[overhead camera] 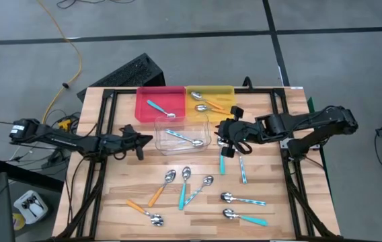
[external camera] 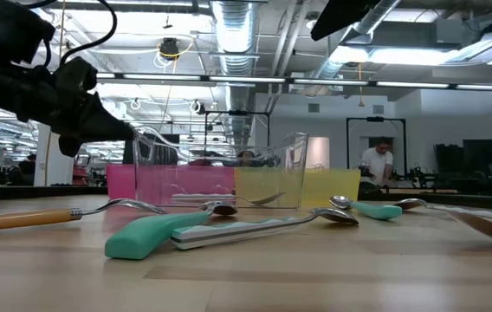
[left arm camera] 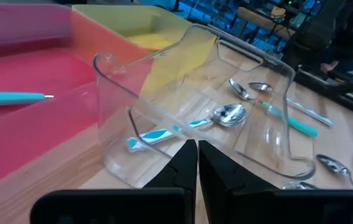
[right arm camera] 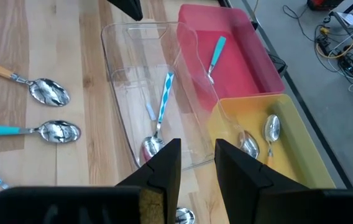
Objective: Sort silverware by color (type)
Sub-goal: Adjust the transparent bin, then put the green patterned spoon into the transparent bin
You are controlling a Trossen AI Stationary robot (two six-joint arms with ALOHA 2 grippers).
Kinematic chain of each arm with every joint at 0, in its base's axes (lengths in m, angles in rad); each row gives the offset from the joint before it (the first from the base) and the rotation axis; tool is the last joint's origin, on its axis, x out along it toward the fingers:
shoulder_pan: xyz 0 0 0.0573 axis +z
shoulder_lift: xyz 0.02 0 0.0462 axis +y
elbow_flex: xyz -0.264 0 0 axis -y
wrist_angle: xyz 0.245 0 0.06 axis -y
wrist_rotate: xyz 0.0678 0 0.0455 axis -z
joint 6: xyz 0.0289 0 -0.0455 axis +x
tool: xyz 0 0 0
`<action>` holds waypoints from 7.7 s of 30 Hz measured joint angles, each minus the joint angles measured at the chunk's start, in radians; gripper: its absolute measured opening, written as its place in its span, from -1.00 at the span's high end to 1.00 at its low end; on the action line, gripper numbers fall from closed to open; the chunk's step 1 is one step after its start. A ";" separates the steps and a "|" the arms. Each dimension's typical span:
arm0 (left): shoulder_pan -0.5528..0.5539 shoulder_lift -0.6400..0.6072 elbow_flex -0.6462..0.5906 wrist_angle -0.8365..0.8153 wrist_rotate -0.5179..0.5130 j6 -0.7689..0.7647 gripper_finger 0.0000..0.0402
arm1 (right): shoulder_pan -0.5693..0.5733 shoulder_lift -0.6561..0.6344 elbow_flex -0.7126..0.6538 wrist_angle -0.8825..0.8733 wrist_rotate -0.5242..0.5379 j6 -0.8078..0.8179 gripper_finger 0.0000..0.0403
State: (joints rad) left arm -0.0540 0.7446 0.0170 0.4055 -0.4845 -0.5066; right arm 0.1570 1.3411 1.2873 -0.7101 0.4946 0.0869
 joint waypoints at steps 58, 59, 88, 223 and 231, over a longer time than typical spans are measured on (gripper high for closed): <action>0.051 -0.022 0.085 0.092 0.438 0.067 1.00 | 0.351 0.005 0.000 -0.319 0.002 0.761 0.40; 0.047 -0.043 0.085 0.095 0.477 0.067 1.00 | 0.362 0.007 0.000 -0.319 0.003 0.785 0.40; -0.089 -0.226 0.084 0.296 0.657 0.092 0.71 | 0.445 0.300 0.000 0.056 -0.244 0.675 0.40; -0.149 -0.230 0.084 0.227 0.301 0.020 0.35 | 0.246 -0.338 -0.525 0.480 -0.026 0.148 0.40; -0.149 -0.230 0.084 0.183 0.292 0.020 0.35 | 0.246 -0.338 -0.525 0.480 -0.026 0.151 0.40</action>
State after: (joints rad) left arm -0.2028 0.5148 0.1013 0.5884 -0.1921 -0.4870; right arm 0.4030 1.0027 0.7624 -0.2303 0.4683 0.2375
